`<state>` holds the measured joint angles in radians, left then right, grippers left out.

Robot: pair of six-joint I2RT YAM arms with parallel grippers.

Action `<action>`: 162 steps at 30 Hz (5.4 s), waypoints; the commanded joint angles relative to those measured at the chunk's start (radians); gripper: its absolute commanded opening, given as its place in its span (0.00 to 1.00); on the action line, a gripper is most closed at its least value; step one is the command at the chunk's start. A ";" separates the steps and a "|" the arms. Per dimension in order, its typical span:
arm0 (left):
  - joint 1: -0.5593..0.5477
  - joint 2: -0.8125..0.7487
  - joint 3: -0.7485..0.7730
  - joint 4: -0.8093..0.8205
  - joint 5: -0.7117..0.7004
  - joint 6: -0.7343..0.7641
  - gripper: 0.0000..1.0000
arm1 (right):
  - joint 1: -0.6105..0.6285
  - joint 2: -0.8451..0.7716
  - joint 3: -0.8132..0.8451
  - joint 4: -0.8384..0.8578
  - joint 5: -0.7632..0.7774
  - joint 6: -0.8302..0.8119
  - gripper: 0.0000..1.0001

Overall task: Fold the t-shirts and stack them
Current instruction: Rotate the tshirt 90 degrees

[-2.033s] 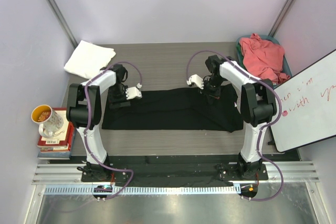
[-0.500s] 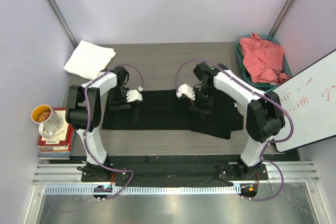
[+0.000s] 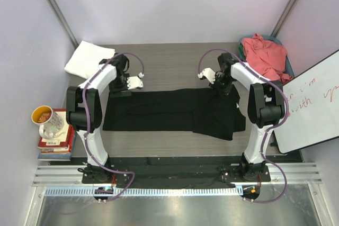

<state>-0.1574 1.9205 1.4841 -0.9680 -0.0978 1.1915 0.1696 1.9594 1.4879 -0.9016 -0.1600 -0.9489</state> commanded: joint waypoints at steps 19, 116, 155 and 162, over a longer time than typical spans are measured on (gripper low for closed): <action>0.016 0.178 0.119 -0.057 -0.025 0.031 0.69 | 0.014 0.062 -0.021 0.040 0.013 -0.021 0.01; -0.021 0.233 0.210 0.143 -0.538 -0.259 0.73 | 0.096 0.512 0.371 1.066 0.347 0.101 0.01; 0.070 0.149 0.331 0.157 -0.468 -0.386 1.00 | 0.487 0.372 0.319 0.371 -0.187 0.222 0.01; 0.070 0.146 0.346 0.157 -0.448 -0.362 1.00 | 0.487 0.178 0.053 0.274 -0.191 0.180 0.01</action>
<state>-0.0902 2.1307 1.7817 -0.8124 -0.5682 0.8185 0.6533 2.2433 1.7191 -0.4412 -0.3691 -0.7433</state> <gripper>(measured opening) 0.996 0.017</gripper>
